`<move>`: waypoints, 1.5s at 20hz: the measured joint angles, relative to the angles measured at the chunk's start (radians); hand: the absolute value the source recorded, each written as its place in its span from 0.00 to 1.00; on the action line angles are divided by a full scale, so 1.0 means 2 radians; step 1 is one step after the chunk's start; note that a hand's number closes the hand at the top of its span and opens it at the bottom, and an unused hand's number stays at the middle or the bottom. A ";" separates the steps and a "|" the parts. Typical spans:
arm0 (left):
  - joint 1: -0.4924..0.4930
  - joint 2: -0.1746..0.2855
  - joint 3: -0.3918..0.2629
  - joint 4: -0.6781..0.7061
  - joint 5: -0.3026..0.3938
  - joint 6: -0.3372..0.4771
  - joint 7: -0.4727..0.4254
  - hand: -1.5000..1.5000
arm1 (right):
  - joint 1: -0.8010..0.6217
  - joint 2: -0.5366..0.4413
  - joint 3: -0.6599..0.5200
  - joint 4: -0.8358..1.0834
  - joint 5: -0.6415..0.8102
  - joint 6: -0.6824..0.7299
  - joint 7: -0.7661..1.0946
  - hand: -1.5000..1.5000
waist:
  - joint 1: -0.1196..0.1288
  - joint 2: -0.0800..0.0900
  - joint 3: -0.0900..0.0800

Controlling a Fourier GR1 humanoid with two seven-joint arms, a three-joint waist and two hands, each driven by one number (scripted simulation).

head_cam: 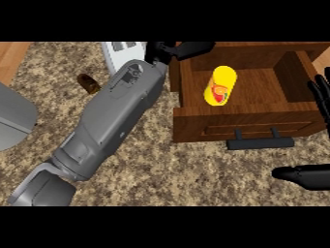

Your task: Pick up the cup, place it into the drawer and close the drawer

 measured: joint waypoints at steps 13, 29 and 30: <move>-0.018 0.000 -0.140 0.057 0.054 0.045 0.027 0.00 | -0.024 -0.011 -0.005 0.013 -0.007 0.008 0.003 0.00 | -0.015 0.004 0.000; -0.019 0.000 -0.196 0.043 0.101 0.099 -0.014 0.00 | -0.022 -0.003 0.002 0.008 -0.079 0.052 0.008 1.00 | -0.015 0.004 0.000; -0.020 0.000 -0.195 0.034 0.106 0.103 -0.015 0.00 | -0.017 -0.006 0.001 0.004 -0.084 0.058 0.008 1.00 | -0.012 0.003 0.000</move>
